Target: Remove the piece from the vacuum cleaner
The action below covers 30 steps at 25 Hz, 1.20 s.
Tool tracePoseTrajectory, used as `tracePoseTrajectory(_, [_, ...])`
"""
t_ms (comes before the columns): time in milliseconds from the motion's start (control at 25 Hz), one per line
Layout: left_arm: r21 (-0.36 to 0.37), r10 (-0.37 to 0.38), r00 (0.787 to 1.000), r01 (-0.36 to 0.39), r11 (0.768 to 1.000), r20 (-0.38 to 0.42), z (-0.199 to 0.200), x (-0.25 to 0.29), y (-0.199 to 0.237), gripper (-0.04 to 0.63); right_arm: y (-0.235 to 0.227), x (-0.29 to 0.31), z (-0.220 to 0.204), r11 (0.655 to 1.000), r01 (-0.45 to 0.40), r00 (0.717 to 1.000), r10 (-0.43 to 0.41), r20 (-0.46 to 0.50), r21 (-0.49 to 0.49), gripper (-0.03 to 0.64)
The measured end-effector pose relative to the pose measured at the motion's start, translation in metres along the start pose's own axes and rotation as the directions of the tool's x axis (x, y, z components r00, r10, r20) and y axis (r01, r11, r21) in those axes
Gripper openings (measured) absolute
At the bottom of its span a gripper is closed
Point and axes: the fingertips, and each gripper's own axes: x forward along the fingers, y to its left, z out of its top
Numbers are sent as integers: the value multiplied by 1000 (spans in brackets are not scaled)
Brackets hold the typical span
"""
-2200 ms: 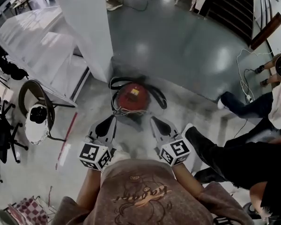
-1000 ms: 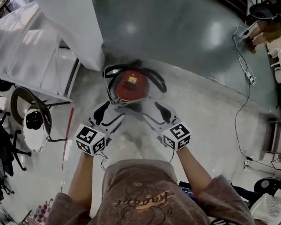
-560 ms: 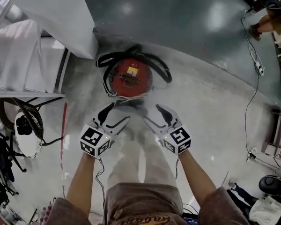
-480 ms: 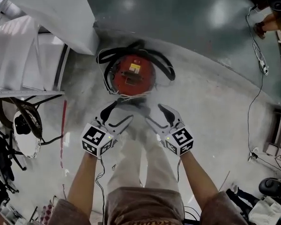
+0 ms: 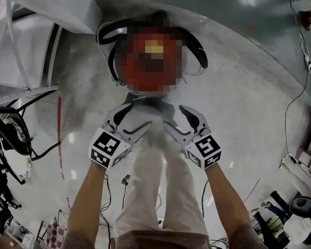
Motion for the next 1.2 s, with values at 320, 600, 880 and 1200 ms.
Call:
tracePoseTrajectory(320, [90,-53,988,67,994,-143,-50,48,23,304,-11,44,-67,997,-42,987,32,-156,-66,261])
tracePoseTrajectory(600, [144,-85,959,127,981,-270,-81,80,34,304,-24,75,-105,996,-62,966,43,-256,-66,259])
tracePoseTrajectory(880, [211,-101,915,195,958,-390,-112,94,33,304,-16,92,-120,985,-129,947,89,-308,-111,259])
tracePoseTrajectory(1200, [211,-89,906,191,959,-413,-120,101,34,290,-16,103,-130,979,-158,931,103,-351,-130,252])
